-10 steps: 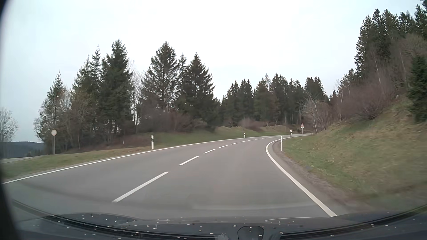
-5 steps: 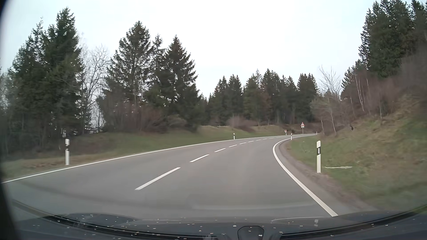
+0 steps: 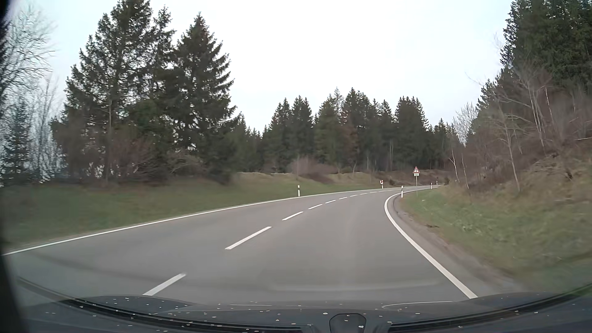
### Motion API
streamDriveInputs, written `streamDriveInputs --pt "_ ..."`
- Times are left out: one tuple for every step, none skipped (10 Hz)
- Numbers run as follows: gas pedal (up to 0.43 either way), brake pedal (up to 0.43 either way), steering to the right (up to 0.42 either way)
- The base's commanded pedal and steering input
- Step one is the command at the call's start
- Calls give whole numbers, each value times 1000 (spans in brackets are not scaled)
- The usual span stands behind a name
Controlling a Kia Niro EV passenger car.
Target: Follow the waypoints while adhering to traffic rules and regulations
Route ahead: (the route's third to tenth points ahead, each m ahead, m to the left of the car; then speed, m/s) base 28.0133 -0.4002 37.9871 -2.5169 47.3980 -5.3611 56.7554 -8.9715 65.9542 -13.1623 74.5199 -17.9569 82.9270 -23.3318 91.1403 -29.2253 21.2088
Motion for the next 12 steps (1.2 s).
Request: streamDriveInputs --pt "197 0 44" --pt "197 0 44" --pt "197 0 44" --pt "197 0 44" --pt "197 0 44" --pt "197 0 44" --pt "197 0 44" --pt "197 0 44" --pt "197 0 44" --pt "197 0 44" --pt "197 0 44" --pt "197 0 43"
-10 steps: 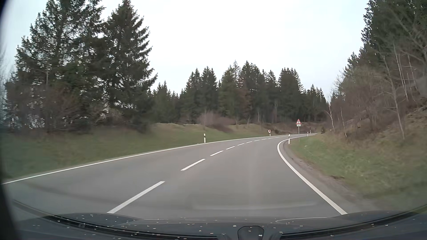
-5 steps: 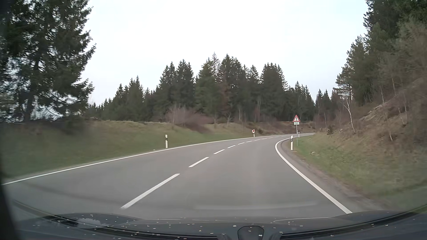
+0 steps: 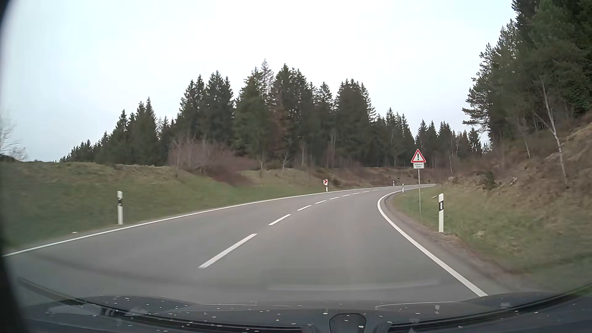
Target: Follow the waypoints while adhering to traffic rules and regulations
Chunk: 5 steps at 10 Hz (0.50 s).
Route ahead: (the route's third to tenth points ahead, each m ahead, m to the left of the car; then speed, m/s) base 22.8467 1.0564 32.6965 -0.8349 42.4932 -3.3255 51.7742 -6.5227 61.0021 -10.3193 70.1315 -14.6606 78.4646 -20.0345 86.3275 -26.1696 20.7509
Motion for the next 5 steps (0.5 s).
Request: streamDriveInputs --pt "197 0 42" --pt "209 0 41" --pt "209 0 41" --pt "209 0 41" --pt "209 0 41"
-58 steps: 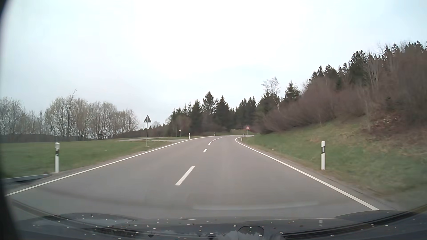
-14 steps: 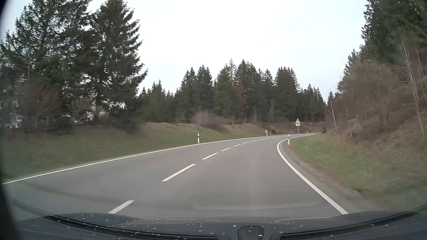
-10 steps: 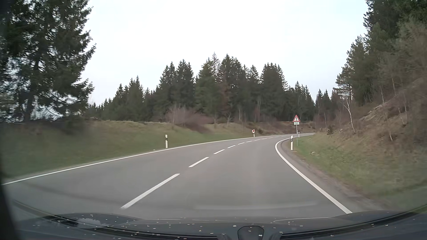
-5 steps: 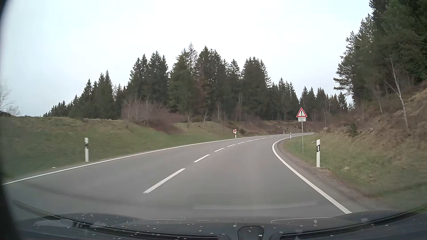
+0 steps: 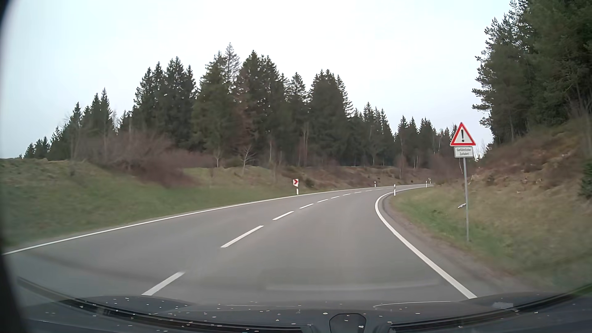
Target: Follow the waypoints while adhering to traffic rules and regulations
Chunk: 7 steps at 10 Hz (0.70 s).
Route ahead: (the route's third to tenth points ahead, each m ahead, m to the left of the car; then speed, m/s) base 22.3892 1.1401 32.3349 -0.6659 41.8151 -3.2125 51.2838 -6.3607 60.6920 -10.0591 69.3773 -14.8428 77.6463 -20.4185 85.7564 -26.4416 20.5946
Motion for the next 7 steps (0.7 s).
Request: streamDriveInputs --pt "209 0 41" --pt "220 0 41" --pt "220 0 41" --pt "220 0 41" --pt "220 0 41" --pt "220 0 40" --pt "220 0 40"
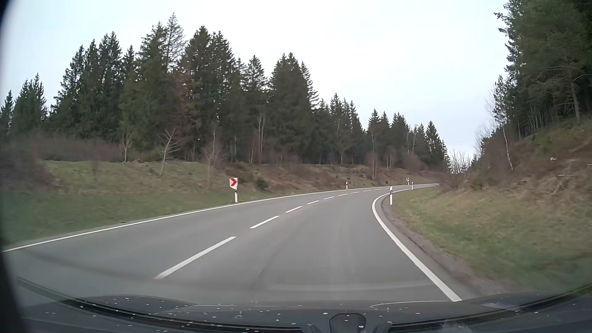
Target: Follow the waypoints while adhering to traffic rules and regulations
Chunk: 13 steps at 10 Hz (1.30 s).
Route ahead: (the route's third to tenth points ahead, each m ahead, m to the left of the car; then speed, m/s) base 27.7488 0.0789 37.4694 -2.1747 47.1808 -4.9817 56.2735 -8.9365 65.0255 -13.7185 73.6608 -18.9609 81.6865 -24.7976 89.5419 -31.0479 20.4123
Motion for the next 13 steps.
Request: streamDriveInputs --pt "220 0 40" --pt "220 0 40" --pt "220 0 40" --pt "220 0 39" --pt "220 0 40" --pt "220 0 40" --pt "220 0 40" --pt "220 0 41" --pt "220 0 43" --pt "220 0 44" --pt "220 0 44" --pt "220 0 44" --pt "220 0 46"
